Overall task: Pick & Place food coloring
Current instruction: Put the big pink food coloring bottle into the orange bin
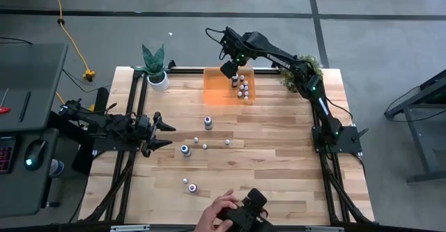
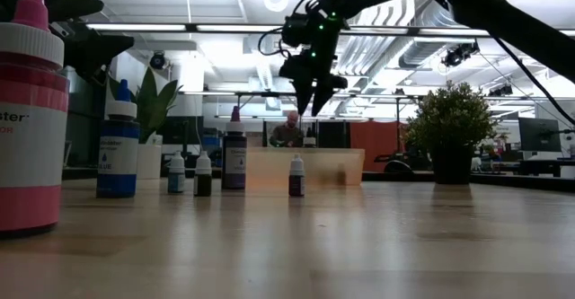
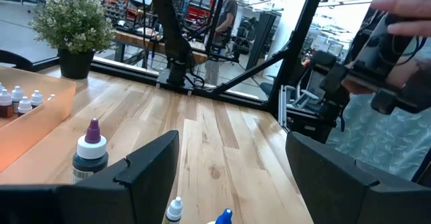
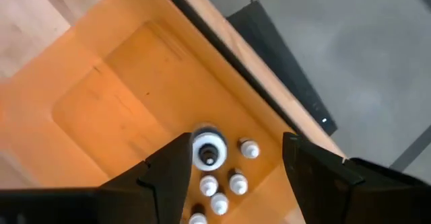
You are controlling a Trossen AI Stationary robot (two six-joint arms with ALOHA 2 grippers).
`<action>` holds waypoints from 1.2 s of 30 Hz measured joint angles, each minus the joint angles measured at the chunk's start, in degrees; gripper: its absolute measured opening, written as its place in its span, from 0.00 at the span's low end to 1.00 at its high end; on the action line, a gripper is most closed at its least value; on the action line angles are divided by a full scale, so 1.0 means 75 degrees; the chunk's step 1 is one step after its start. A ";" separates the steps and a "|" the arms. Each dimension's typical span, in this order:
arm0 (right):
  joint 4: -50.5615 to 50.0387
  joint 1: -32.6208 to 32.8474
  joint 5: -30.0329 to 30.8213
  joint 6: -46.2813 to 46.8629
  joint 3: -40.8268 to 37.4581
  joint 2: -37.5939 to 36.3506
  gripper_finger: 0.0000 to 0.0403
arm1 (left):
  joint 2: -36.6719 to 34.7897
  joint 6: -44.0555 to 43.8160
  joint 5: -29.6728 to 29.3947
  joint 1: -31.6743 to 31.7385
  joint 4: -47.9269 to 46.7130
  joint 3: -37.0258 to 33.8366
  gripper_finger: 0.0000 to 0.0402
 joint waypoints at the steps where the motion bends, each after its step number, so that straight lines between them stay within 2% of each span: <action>1: 0.0039 0.0000 0.0058 -0.0057 -0.0084 -0.0110 0.54 | 0.0000 0.0000 0.0000 0.0003 0.0000 0.0000 0.68; 12: 0.0314 0.0358 0.0407 -0.1148 -0.0104 -0.1242 0.54 | 0.0000 0.0000 0.0000 0.0001 0.0000 0.0000 0.68; 17: 0.0272 0.0962 -0.0194 -0.1839 -0.0104 -0.1747 0.54 | 0.0000 0.0000 0.0000 0.0000 0.0000 0.0000 0.68; 23: 0.0168 0.1809 -0.1757 -0.2726 -0.0104 -0.2084 0.54 | 0.0000 0.0000 0.0000 0.0000 0.0000 0.0000 0.68; 26: 0.0130 0.2241 -0.2293 -0.3021 -0.0104 -0.2174 0.54 | 0.0000 0.0000 0.0000 0.0000 0.0000 0.0000 0.68; 30: -0.0012 0.2785 -0.2629 -0.3229 -0.0104 -0.2292 0.54 | 0.0000 0.0000 0.0000 0.0002 0.0000 0.0000 0.68; 36: -0.0193 0.3453 -0.2558 -0.3003 -0.0104 -0.2333 0.54 | 0.0000 0.0000 0.0000 0.0003 0.0000 0.0000 0.68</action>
